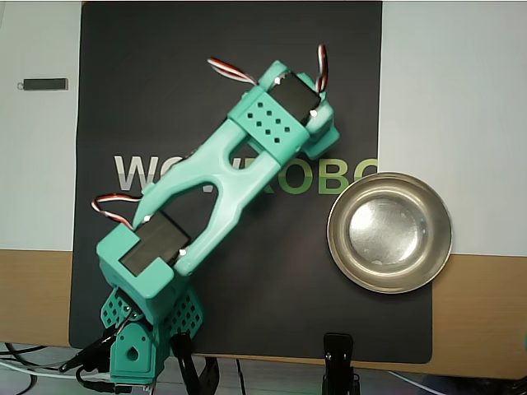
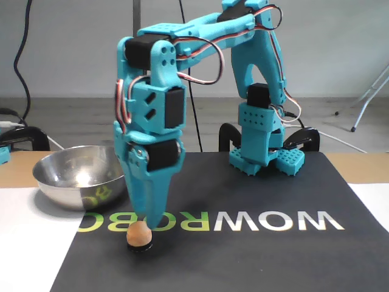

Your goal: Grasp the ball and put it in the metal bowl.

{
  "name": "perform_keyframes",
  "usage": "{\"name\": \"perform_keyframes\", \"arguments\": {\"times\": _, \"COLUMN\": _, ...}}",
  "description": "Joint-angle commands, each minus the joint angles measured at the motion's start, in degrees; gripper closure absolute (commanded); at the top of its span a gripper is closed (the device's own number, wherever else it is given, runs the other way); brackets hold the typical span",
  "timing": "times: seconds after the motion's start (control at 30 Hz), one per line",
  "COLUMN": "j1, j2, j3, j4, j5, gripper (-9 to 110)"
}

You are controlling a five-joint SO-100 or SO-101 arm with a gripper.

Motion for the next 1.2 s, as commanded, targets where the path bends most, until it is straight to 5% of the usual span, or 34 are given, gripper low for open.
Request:
{"name": "perform_keyframes", "arguments": {"times": 0.0, "j1": 0.26, "j2": 0.44, "j3": -2.29, "j4": -0.18, "j5": 0.09, "gripper": 63}}
{"name": "perform_keyframes", "arguments": {"times": 1.17, "j1": 1.14, "j2": 0.35, "j3": -2.29, "j4": -0.18, "j5": 0.18, "gripper": 63}}
